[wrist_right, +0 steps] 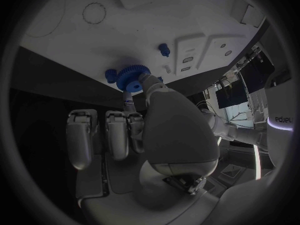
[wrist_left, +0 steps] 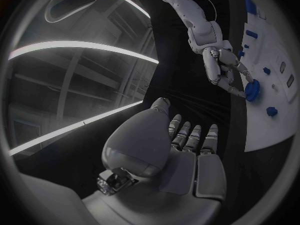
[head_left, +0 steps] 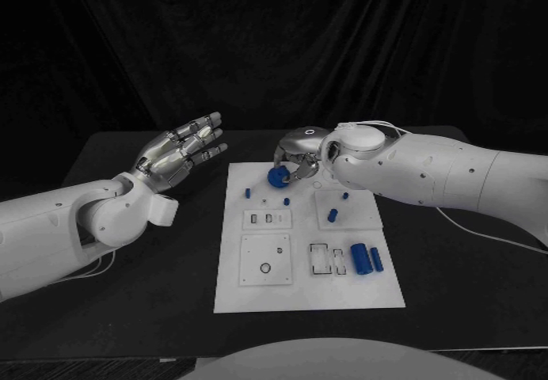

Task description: Assemble the parts on the task board

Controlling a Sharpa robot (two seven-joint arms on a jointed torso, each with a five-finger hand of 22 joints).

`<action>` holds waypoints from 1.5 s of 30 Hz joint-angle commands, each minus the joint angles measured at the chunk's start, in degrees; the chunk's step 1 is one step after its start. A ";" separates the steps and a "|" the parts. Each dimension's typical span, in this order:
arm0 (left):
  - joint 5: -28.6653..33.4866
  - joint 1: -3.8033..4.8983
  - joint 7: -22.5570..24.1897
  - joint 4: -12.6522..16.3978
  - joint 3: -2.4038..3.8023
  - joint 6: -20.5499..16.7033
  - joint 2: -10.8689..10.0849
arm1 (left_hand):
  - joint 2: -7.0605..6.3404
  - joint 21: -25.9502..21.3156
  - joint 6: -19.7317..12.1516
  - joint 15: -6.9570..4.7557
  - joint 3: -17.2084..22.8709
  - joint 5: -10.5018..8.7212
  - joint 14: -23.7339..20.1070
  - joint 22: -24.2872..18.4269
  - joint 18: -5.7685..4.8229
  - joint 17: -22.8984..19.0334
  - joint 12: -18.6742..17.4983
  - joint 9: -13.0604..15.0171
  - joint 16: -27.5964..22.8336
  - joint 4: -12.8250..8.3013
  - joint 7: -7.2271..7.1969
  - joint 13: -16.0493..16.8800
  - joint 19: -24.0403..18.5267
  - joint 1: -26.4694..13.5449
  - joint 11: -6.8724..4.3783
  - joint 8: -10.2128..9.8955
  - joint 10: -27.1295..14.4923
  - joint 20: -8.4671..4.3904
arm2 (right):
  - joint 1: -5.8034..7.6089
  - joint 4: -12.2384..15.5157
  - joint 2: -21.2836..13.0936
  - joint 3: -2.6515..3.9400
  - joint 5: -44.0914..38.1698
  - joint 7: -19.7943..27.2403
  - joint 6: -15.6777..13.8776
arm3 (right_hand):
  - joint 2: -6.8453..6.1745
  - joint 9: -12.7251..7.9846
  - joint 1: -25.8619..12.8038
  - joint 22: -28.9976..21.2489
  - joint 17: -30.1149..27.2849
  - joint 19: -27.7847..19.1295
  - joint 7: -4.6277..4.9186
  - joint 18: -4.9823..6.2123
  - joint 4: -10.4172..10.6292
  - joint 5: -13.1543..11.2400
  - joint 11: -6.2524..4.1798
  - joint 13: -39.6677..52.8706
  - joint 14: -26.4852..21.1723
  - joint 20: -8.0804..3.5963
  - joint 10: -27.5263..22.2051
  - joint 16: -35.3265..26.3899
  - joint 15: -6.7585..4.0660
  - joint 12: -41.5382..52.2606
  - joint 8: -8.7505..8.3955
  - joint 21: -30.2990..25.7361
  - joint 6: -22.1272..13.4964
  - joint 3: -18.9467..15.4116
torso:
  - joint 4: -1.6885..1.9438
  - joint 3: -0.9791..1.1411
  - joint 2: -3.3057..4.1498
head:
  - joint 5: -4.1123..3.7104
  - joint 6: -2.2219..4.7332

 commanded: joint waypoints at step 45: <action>0.10 -0.30 -0.15 -0.32 0.05 1.40 -0.10 | -0.01 0.23 -0.06 0.42 0.61 0.34 -0.16 0.06 1.05 0.03 0.17 0.03 0.26 0.04 0.16 -0.02 0.41 0.50 -0.33 0.20 -0.23 0.19 | -0.61 4.73 -7.55 0.03 1.61 3.49 -7.96 | 1.32 -5.55 -2.71 12.95 15.09 2.19 -1.25 1.17 -0.43 -4.37 -0.65 15.05 5.95 -0.23 6.07 0.14 -0.30 0.15 -3.27 -4.16 -13.91 1.36 | -0.12 0.05 -0.04 | 0.42 0.23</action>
